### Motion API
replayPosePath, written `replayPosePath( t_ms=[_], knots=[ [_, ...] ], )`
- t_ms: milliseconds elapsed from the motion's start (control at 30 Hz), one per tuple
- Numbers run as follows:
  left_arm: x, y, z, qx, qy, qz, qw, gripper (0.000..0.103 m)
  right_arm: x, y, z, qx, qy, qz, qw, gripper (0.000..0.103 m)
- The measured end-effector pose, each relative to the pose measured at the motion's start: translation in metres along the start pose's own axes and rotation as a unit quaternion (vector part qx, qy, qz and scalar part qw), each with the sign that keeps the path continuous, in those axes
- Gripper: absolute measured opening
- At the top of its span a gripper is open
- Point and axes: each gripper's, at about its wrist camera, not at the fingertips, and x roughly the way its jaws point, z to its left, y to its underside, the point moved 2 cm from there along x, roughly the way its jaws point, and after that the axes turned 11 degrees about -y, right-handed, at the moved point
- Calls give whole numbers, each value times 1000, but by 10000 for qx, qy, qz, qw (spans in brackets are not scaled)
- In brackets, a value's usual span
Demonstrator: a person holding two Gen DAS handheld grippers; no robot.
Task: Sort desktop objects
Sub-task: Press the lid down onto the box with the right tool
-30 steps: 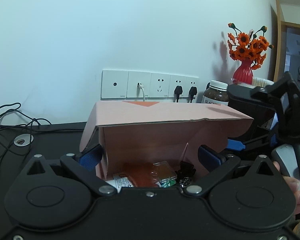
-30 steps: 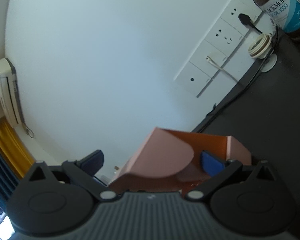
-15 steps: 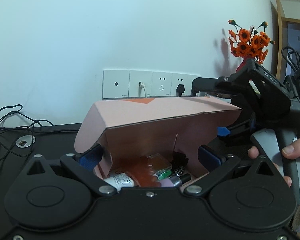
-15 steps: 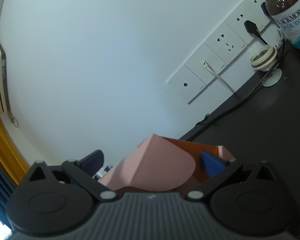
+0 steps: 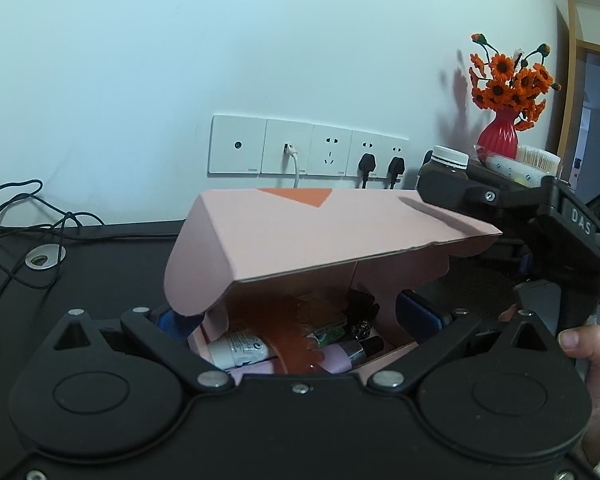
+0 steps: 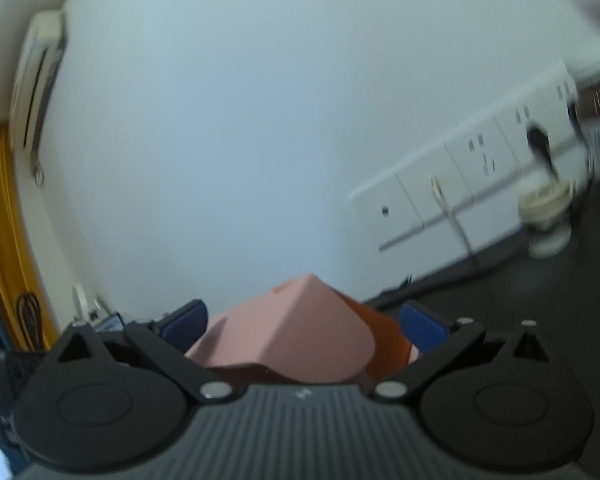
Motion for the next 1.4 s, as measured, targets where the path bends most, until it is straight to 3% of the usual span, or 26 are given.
replayPosePath(
  t_ms=[167,367,533,833,1033,1200,1400],
  knots=[
    [4,1,-2,261,-66,175,9995,103,1,2,-1,79,69,169,9998,102],
    [5,-2,8,300,-425,198,9984,103,1,4,-4,148,136,283,9994,102],
    [7,-1,9,281,-351,288,9986,103,4,6,-8,321,83,389,9987,102],
    [-15,-3,8,1026,-353,-97,9940,103,3,6,-15,626,31,454,9970,102],
    [-20,-7,13,964,16,2,9953,103,2,7,-18,801,-20,460,9957,102],
    [-22,-3,11,1355,231,62,9905,103,2,8,-20,822,1,482,9955,102],
    [-27,-6,18,1157,438,-46,9923,103,5,8,-22,850,3,500,9951,102]
  ],
)
